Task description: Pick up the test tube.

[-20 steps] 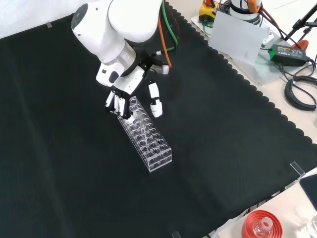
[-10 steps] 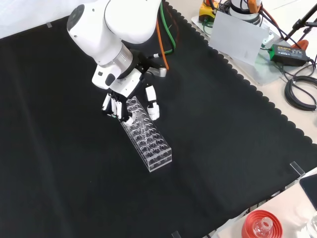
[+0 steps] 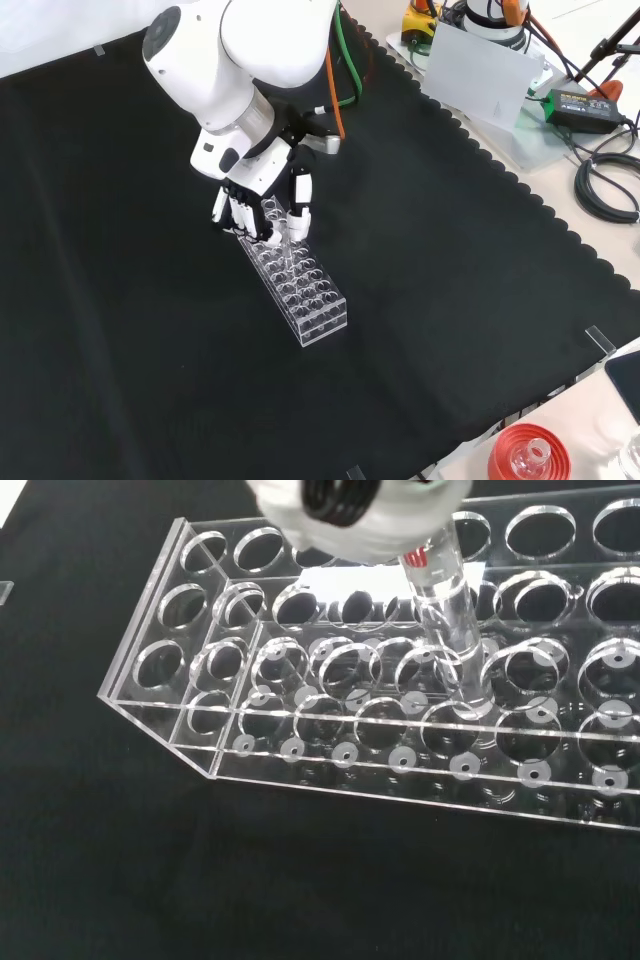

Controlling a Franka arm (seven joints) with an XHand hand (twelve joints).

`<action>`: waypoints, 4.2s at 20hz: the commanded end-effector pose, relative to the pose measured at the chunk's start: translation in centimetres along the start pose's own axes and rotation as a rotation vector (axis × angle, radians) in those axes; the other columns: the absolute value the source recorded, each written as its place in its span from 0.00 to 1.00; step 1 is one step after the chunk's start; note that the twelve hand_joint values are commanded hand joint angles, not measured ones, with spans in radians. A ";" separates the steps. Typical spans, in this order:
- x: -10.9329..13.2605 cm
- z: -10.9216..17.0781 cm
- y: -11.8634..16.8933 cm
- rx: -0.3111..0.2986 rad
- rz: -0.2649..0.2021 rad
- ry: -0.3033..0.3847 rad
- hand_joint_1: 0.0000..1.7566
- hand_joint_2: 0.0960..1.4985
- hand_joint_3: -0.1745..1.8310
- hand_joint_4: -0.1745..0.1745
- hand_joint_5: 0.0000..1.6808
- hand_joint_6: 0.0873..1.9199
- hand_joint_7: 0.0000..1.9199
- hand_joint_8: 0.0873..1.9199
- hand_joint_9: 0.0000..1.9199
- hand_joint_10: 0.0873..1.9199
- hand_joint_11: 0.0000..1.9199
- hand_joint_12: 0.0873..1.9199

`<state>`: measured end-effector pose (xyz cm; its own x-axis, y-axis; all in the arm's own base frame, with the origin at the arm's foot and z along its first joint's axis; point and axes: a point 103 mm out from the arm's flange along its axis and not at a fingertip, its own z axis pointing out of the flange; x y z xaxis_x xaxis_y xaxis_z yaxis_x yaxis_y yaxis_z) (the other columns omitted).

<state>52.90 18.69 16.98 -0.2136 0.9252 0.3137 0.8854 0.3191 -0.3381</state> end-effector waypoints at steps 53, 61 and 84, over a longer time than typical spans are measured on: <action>1.5 -4.1 -0.7 -0.070 -0.032 -0.097 0.81 0.45 0.35 0.00 0.69 0.37 0.67 0.43 0.62 0.26 0.33 0.65; 1.9 -6.0 -1.2 -0.081 -0.031 -0.115 0.81 0.45 0.35 0.00 0.70 0.37 0.67 0.43 0.62 0.26 0.33 0.65; 3.1 -12.8 -3.7 -0.135 -0.040 -0.164 0.81 0.44 0.36 0.00 0.70 0.36 0.68 0.43 0.62 0.26 0.33 0.65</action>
<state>54.32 18.04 29.08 -0.3007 0.9354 0.1861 0.9161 0.3375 -0.2162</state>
